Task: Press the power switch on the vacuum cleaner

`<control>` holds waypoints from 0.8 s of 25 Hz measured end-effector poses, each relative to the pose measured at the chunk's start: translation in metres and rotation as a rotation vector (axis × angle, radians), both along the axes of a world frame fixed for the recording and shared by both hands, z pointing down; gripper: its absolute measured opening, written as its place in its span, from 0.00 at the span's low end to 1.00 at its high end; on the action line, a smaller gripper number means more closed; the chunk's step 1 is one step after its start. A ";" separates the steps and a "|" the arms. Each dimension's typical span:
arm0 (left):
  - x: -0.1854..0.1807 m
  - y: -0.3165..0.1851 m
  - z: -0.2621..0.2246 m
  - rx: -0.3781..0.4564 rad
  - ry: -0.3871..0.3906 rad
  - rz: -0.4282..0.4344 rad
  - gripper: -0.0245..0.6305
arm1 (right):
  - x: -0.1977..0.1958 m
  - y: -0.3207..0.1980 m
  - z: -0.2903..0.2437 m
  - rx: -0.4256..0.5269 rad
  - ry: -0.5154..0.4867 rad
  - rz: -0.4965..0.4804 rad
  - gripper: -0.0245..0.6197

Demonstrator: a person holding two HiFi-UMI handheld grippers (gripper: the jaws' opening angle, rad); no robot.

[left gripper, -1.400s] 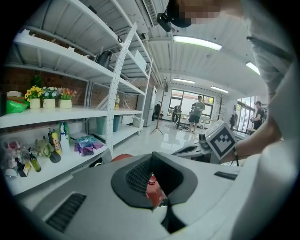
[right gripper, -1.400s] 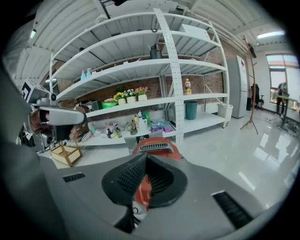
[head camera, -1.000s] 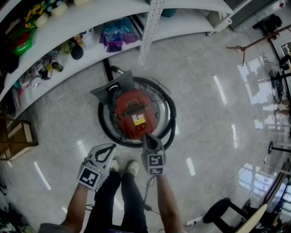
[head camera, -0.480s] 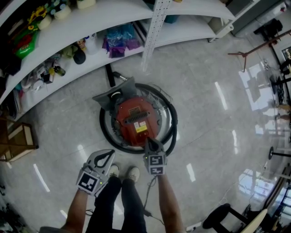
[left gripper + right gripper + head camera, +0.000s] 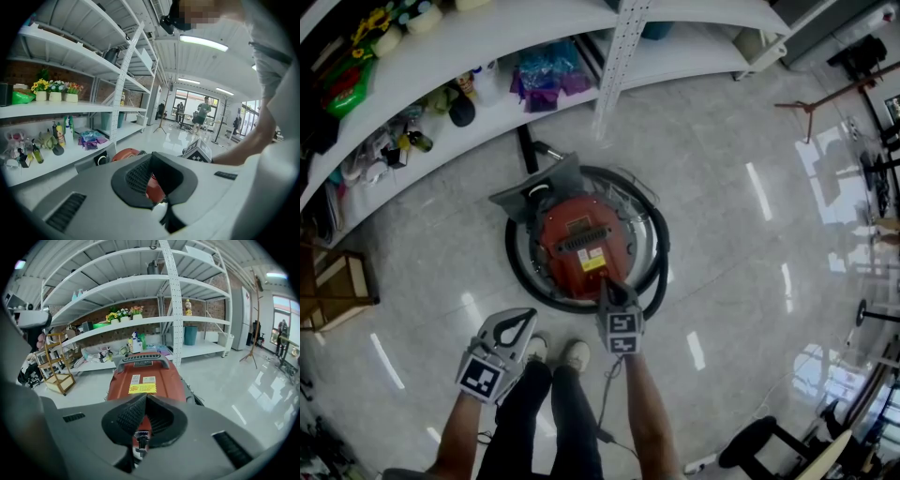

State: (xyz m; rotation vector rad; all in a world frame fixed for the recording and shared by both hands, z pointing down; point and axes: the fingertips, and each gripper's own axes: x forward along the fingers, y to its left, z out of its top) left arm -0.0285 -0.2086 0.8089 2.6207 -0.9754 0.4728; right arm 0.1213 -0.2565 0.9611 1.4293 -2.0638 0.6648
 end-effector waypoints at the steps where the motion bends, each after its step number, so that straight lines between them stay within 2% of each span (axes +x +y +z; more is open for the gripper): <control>1: 0.000 0.000 0.001 -0.001 0.002 -0.001 0.05 | 0.000 0.000 0.001 -0.002 -0.001 0.001 0.06; 20: -0.001 -0.001 0.003 -0.003 0.024 -0.007 0.05 | 0.003 -0.004 0.009 -0.028 -0.025 0.030 0.06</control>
